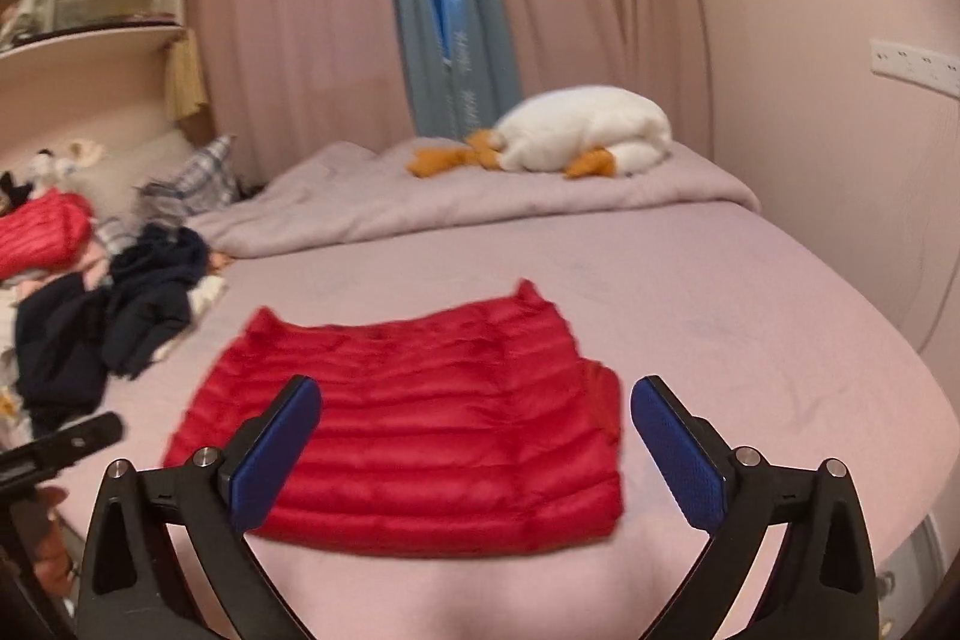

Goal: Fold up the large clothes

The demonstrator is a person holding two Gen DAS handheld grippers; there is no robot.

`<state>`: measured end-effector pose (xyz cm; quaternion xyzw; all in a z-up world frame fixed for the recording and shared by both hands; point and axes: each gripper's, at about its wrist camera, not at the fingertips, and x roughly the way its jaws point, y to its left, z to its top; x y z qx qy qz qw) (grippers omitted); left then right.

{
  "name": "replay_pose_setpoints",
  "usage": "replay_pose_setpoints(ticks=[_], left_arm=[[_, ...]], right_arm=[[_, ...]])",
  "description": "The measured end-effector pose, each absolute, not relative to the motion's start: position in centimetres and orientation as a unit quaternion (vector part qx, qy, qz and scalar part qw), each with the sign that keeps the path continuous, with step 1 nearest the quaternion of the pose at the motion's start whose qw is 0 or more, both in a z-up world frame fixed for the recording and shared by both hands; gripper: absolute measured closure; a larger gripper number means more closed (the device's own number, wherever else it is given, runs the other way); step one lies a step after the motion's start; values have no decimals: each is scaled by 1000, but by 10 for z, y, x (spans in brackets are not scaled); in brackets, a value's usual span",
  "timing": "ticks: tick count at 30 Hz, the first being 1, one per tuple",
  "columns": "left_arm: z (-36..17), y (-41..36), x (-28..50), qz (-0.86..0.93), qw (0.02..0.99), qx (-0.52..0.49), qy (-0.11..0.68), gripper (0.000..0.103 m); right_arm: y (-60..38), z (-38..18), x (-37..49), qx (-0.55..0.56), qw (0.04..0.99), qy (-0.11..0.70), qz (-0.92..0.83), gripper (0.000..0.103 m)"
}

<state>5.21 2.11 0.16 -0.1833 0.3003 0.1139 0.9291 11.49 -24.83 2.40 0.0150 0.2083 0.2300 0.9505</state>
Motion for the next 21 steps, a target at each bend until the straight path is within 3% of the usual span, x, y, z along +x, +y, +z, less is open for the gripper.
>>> replay_pose_setpoints(ticks=[7,21], left_arm=[[0,9,35,157,936,-132,286,0],[-27,7,33,159,922,-150,320,0]], right_arm=[[-242,13,106,23,943,213,256,1],[-229,-13,104,-4,937,257,236,1]])
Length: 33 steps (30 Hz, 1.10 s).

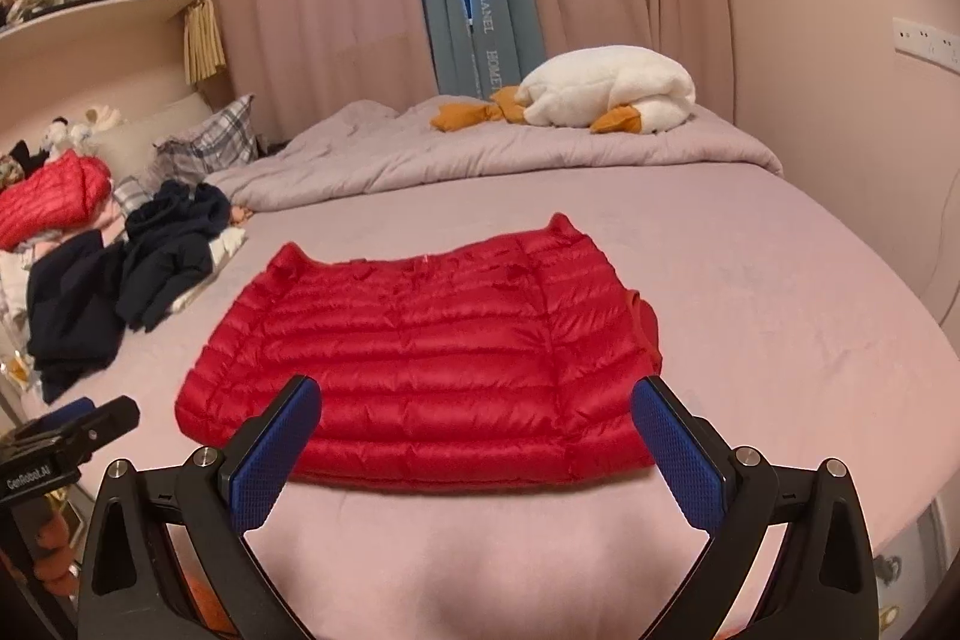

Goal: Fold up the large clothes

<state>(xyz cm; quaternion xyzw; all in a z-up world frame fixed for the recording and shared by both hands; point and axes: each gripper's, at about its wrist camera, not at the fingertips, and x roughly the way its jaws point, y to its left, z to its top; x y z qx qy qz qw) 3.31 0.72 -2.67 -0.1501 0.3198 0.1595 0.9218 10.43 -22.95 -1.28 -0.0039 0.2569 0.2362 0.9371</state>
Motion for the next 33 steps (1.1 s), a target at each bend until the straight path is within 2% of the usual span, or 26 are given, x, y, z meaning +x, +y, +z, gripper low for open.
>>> replay_pose_setpoints(ticks=[33], left_arm=[[-39,1,43,141,917,-154,340,0]], right_arm=[[-231,-22,104,-3,937,269,223,1]])
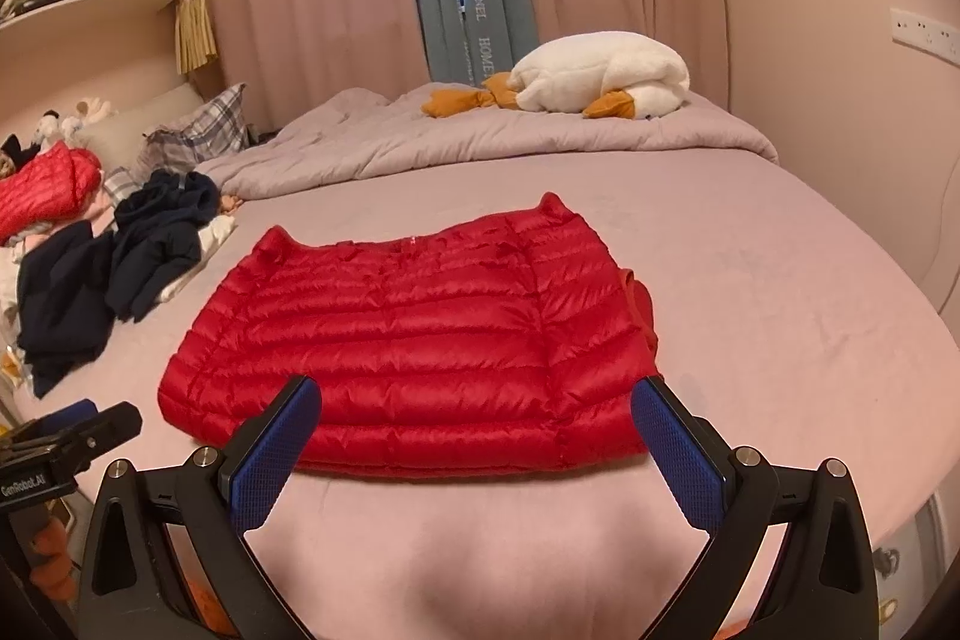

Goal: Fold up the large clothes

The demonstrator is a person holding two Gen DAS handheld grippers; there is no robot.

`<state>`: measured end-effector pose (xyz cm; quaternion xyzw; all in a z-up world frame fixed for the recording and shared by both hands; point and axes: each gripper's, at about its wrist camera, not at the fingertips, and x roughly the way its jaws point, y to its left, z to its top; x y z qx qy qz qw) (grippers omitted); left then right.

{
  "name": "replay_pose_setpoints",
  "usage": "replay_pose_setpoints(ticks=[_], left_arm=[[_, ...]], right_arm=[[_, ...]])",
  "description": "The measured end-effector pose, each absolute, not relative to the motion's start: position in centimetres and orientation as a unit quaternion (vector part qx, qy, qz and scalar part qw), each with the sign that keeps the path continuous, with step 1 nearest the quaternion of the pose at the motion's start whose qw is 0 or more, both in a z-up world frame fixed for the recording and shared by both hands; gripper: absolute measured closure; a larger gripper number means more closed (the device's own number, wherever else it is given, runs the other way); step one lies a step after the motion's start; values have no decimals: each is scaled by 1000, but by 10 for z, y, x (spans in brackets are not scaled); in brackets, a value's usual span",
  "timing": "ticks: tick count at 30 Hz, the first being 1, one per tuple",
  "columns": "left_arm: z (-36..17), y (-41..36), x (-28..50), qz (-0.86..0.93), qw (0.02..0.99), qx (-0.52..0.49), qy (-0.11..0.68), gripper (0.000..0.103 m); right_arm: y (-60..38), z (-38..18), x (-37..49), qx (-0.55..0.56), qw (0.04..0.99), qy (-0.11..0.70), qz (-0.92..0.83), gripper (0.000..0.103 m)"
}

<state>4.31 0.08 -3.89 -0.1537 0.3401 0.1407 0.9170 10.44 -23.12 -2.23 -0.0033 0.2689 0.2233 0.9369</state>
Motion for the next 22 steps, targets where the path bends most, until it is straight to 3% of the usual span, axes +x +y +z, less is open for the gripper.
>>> replay_pose_setpoints(ticks=[22], left_arm=[[-44,-2,45,137,913,-158,350,0]], right_arm=[[-229,-31,104,-14,936,285,208,1]])
